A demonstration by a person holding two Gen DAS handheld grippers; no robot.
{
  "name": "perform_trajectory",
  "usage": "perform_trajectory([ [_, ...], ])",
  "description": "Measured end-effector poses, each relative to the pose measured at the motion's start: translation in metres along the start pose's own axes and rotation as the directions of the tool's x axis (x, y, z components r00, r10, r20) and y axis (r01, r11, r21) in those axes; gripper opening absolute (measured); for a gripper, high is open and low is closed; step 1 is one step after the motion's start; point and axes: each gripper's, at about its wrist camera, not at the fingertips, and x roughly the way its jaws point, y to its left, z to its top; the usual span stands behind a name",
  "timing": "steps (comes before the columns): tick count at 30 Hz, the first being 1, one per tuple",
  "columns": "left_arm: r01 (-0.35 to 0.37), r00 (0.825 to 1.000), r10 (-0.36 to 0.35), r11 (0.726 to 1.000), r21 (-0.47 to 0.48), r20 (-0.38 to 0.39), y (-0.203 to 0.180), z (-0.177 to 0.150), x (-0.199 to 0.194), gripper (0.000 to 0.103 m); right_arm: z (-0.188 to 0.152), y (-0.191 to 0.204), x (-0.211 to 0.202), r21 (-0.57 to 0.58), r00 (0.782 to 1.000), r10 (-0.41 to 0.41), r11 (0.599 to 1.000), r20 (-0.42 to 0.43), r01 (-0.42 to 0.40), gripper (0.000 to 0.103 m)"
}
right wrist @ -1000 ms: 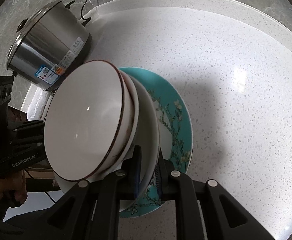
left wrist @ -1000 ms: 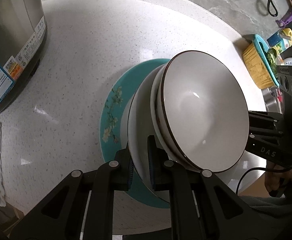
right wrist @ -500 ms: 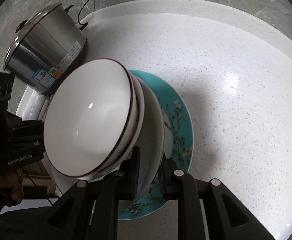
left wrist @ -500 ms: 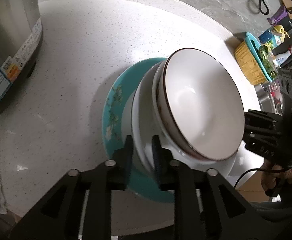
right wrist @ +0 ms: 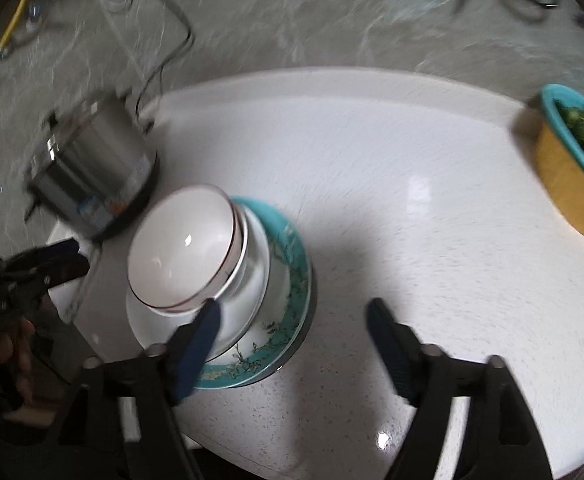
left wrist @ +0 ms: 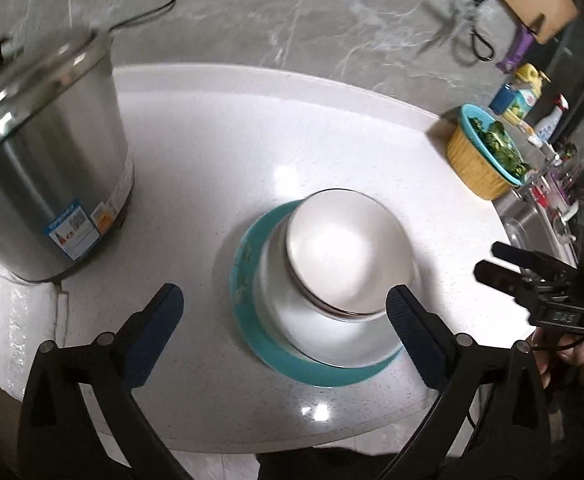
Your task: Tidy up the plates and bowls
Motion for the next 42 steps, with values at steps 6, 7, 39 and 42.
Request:
perform_trajectory([
  [6,-0.039,0.998,0.041,0.998,0.046,-0.046,-0.043,-0.015,-0.014,0.103,-0.021,0.0,-0.038,0.112,0.994,-0.098,0.989,0.047,0.092,0.103],
  [7,-0.009,0.999,0.011,0.999,0.049,-0.045,-0.05,-0.02,-0.021,0.103,-0.025,0.002,-0.043,0.133,0.991,-0.13,0.983,0.04,0.124,0.103],
  [39,0.065,0.997,-0.055,0.96,0.271,-0.046,0.016,-0.001,-0.06,0.103,-0.018,0.139,-0.078,0.38,0.838,-0.542,0.789,0.062,0.483,0.103],
  [42,0.081,0.996,-0.068,0.955,0.286,-0.057,0.019,0.0,-0.061,0.103,-0.017,0.147,-0.079,0.39,0.837,-0.545,0.783,0.054,0.485,0.103],
])
